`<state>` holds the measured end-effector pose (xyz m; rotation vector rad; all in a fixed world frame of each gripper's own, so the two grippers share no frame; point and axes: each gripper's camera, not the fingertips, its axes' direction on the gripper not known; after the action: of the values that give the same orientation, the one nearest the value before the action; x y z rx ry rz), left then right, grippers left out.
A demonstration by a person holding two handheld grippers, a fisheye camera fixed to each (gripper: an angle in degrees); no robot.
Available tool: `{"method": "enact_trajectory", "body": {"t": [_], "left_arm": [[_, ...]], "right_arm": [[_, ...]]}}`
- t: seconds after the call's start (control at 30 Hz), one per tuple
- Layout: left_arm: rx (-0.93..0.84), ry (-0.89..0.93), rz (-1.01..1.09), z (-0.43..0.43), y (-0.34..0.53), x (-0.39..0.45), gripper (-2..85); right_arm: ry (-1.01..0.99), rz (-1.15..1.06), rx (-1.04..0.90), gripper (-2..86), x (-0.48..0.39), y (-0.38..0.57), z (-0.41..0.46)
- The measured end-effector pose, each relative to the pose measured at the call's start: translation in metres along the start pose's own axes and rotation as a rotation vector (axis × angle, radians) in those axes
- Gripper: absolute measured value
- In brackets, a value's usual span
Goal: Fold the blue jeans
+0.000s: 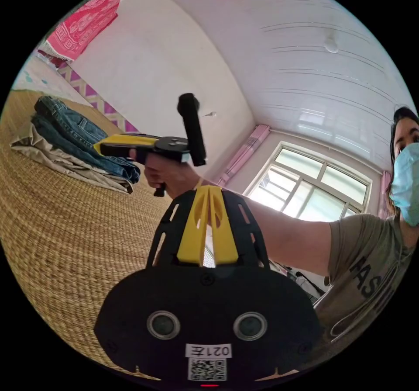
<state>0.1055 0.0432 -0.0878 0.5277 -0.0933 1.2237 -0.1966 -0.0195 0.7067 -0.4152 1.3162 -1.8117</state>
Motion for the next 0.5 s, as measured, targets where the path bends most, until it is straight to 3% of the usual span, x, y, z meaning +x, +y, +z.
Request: {"method": "enact_trajectory", "body": {"t": [0.27, 0.5], "left_arm": [[0.02, 0.086, -0.062, -0.006, -0.002, -0.02, -1.0], [0.026, 0.076, -0.078, -0.011, -0.006, -0.031, -0.9]], "right_arm": [[0.055, -0.129, -0.104, 11.0, -0.005, -0.05, 0.073], [-0.057, 0.045, -0.048, 4.8, 0.028, -0.051, 0.066]]}}
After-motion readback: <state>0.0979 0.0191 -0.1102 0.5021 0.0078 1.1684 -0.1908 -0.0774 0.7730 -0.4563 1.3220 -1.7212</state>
